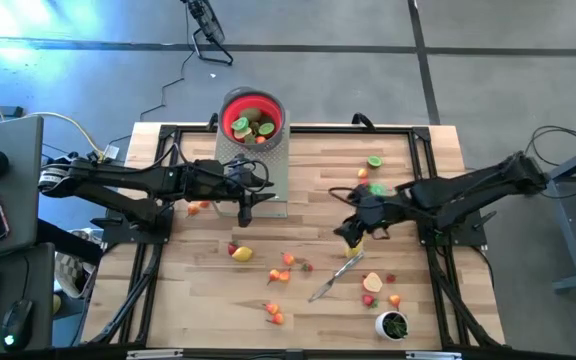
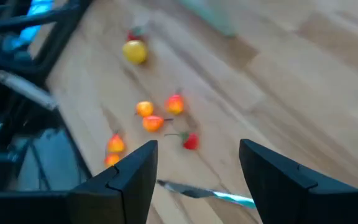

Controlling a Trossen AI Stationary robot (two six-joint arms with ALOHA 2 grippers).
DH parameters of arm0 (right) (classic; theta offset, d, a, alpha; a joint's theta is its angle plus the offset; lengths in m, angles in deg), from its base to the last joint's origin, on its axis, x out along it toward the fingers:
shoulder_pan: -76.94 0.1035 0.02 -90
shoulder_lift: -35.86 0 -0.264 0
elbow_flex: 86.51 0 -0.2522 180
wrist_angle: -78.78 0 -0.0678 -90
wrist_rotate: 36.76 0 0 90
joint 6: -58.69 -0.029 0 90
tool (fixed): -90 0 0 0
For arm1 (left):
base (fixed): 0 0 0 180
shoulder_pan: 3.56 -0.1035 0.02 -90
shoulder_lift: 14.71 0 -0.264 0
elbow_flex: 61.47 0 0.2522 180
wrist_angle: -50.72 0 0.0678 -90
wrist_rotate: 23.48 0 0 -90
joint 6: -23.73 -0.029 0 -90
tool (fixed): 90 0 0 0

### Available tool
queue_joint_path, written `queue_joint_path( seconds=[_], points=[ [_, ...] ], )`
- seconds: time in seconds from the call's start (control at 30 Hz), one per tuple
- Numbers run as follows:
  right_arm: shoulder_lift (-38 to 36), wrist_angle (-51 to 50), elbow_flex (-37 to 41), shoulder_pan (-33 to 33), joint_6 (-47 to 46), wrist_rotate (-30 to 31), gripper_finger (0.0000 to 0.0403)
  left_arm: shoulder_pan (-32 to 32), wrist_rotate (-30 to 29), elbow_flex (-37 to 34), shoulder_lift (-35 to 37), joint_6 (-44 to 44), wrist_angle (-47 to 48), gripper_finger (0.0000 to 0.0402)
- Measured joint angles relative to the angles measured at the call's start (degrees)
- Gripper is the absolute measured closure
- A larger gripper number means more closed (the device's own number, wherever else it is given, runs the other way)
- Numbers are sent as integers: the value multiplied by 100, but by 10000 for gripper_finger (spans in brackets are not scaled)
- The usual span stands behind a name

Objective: Pick & Place Fruit
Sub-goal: Put the lemon into the red strainer on the shelf

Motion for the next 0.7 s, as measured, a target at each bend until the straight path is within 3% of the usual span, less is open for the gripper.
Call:
queue_joint_path(
  seconds=[0.23,0.57,0.7],
  points=[
    [-383,-177,0,1,-383,928,184,0,1,0,0,0,-14,275],
    [-113,109,2,-18,164,800,184,0,-68,0,0,2,-88,275],
    [14,196,2,-97,1128,797,184,0,-71,0,0,2,-243,275]
  ],
)
